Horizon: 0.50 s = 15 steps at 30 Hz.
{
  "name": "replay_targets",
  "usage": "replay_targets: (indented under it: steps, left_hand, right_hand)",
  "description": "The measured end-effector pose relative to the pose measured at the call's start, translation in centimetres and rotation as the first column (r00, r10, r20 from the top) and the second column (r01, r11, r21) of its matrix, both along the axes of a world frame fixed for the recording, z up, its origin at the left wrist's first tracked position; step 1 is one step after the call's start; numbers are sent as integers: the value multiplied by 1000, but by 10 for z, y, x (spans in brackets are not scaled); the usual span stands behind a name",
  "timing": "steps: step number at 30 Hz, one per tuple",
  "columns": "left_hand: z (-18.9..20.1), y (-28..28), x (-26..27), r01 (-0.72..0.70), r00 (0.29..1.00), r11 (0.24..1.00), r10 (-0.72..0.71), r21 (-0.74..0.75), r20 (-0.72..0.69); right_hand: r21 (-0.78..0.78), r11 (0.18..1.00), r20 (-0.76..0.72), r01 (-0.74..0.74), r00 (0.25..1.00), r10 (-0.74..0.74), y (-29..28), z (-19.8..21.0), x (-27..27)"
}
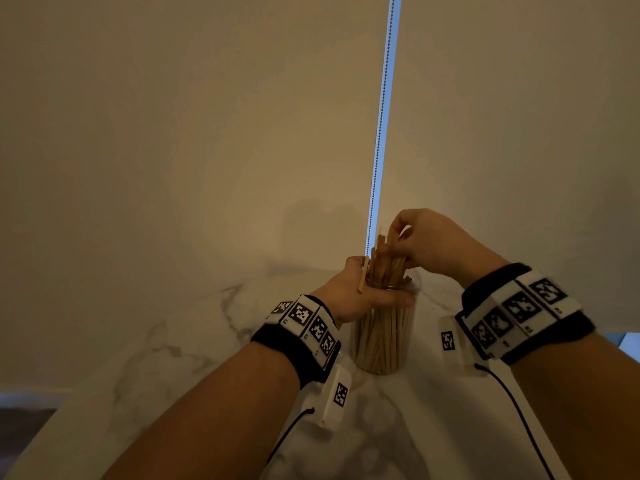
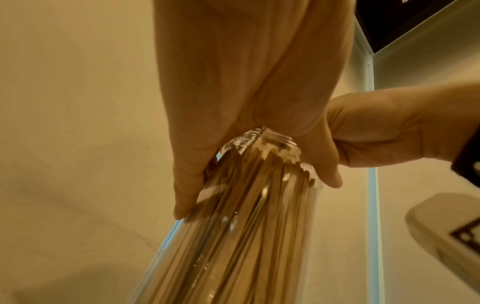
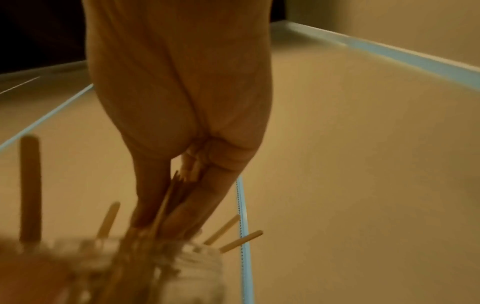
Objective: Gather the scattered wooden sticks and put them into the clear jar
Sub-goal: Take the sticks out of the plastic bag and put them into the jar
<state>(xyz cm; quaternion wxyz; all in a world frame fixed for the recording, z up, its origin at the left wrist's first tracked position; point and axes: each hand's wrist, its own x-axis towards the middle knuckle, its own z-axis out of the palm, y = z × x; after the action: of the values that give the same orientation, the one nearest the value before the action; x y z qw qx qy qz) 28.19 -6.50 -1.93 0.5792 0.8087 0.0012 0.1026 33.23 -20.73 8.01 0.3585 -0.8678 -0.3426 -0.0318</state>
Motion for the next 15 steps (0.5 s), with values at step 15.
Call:
replay_targets:
  steps: [15]
  left_hand:
    - [-1, 5, 1, -26, 1000, 984, 24, 176, 14]
  right_hand:
    - [-405, 889, 205, -211, 927, 314, -17, 1, -48]
